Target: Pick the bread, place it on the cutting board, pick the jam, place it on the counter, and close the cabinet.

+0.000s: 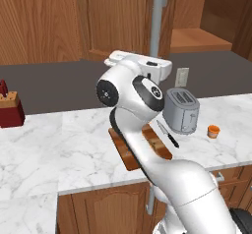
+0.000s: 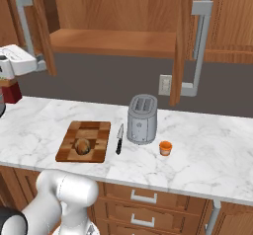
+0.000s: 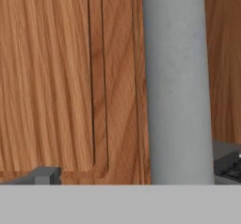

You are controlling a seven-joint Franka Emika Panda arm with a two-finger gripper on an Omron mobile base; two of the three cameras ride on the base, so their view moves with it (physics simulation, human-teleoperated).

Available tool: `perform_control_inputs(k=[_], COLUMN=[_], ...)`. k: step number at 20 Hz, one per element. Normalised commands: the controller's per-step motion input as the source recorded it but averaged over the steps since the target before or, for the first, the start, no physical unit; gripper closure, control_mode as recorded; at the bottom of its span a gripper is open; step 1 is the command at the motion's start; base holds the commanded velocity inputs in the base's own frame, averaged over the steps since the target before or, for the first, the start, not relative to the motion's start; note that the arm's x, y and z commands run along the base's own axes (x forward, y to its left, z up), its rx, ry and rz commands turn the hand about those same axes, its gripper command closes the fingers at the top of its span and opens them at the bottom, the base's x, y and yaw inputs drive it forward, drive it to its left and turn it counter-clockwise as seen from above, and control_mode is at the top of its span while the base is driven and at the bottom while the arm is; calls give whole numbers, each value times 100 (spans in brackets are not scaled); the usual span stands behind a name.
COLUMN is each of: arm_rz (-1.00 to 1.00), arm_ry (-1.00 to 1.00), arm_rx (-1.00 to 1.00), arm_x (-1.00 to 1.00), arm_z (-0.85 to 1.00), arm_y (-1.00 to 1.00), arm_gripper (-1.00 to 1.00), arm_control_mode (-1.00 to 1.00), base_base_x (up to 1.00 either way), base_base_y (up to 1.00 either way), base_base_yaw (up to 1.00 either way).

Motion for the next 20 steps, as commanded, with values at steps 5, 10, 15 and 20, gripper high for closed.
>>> perform_control_inputs(k=[5, 10, 15, 20], arm_rz=[13, 12, 10, 10], arm_ry=[0, 0, 0, 0], arm_rx=[0, 0, 0, 0], arm_x=[54, 47, 33, 36], arm_z=[0, 0, 0, 0], arm_y=[-6, -9, -3, -4], arm_gripper=[-100, -100, -100, -100], arm_control_mode=[-100, -100, -100, -100], base_base_x=[0, 0, 0, 0], base_base_y=[0, 0, 0, 0], base_base_yaw=[0, 0, 0, 0])
